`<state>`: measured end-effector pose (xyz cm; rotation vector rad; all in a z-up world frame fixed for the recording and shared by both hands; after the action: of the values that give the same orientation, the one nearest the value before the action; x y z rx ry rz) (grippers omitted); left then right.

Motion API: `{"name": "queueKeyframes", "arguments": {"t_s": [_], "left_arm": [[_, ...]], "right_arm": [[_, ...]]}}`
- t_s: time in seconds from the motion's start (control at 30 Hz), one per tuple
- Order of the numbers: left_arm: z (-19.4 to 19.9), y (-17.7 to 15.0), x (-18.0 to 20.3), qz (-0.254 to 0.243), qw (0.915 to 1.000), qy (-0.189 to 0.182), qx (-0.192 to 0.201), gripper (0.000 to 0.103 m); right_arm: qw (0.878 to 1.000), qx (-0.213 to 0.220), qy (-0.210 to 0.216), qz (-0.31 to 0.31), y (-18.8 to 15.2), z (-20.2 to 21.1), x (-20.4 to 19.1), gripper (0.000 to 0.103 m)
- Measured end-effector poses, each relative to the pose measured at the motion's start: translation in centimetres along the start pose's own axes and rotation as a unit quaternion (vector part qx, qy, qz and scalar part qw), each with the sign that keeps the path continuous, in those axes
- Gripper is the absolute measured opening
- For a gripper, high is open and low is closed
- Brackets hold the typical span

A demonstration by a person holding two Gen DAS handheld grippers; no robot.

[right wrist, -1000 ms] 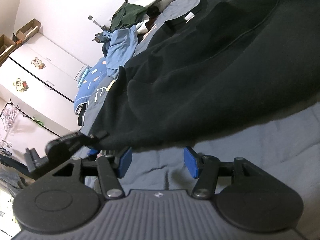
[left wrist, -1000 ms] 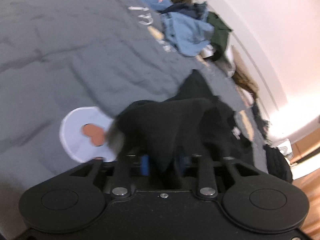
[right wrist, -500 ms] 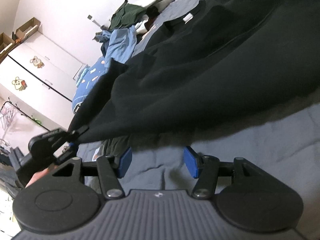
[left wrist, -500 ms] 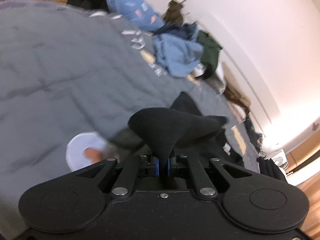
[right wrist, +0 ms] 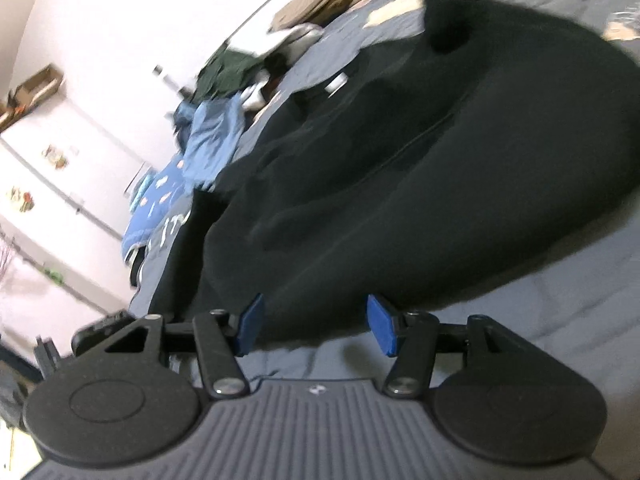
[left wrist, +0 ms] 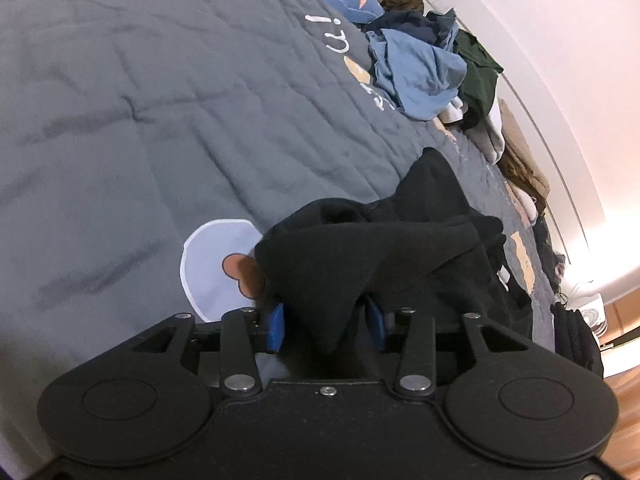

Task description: Fold clothes

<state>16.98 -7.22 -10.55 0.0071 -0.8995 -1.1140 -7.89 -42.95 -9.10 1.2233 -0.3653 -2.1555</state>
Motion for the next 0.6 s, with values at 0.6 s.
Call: {"name": "queueKeyframes", "arguments": {"t_s": [0.6], "left_arm": [[-0.2,-0.5,0.2,-0.007,0.9998,0.016,0.0,0.041]], "right_arm": [[0.973,0.126,-0.101,-0.166,4.1,5.9,11.8,0.056]]}}
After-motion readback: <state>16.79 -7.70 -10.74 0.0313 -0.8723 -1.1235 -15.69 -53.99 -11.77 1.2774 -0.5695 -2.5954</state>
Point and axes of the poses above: each gripper's, at about its wrist camera, not at the fingertips, and z roughly against the way its jaws point, x to its right, y to its top, the point moved 2 cm from there along -z, roughly the way its jaws point, and after that the axes turned 1 degree about y, right-handed, at the moved point
